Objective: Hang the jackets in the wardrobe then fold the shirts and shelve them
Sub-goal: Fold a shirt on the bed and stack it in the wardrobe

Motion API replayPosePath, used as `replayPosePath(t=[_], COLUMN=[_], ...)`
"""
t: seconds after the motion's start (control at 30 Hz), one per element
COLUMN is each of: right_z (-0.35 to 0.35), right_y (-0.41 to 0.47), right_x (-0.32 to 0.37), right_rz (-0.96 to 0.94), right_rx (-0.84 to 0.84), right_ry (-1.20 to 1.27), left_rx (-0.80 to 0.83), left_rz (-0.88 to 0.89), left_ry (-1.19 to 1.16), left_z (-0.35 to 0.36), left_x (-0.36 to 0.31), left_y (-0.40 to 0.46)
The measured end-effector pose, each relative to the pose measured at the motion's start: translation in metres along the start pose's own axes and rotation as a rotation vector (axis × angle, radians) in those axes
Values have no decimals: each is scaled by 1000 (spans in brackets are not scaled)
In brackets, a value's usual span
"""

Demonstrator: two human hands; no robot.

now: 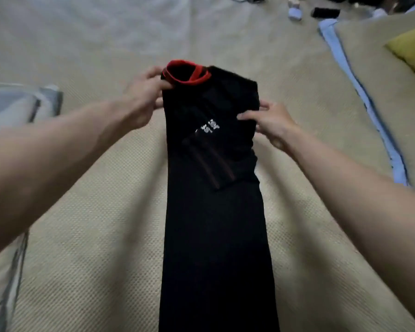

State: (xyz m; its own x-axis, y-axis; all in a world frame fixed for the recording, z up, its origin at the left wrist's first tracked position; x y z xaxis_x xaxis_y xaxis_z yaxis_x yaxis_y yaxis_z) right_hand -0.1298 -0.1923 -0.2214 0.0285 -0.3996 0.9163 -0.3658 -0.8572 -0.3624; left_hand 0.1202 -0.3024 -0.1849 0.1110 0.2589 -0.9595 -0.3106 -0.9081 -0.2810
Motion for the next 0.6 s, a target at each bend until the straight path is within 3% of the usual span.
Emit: replayPosePath(t=[0.13,0.27,0.47,0.6], right_z=[-7,-11,-1,19], right_y=[-50,-131,-260,-337], right_x=[37,24,-104,-198], right_rz=[-179,-307,-443,-515], right_rx=[78,225,474,824], right_ry=[-211,-408,-807,-1240], left_rx=[155,380,903,1269], left_rz=[134,235,526,447], left_ry=[244,473,1035,1289], left_z=[-9,-6,31,32], left_x=[-38,-20,105,229], left_y=[-55,-153,-323,-408])
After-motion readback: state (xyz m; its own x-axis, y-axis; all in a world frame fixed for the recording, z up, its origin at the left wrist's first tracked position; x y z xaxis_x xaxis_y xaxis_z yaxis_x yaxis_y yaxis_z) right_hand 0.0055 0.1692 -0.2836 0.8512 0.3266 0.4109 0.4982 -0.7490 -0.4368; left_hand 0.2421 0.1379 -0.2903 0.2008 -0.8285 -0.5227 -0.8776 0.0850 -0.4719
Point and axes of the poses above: each hand's wrist, its own y-axis towards the middle knuckle, its own z-axis out of the palm, x = y × z, the point moved 8 cm from there along y, towards the middle knuckle
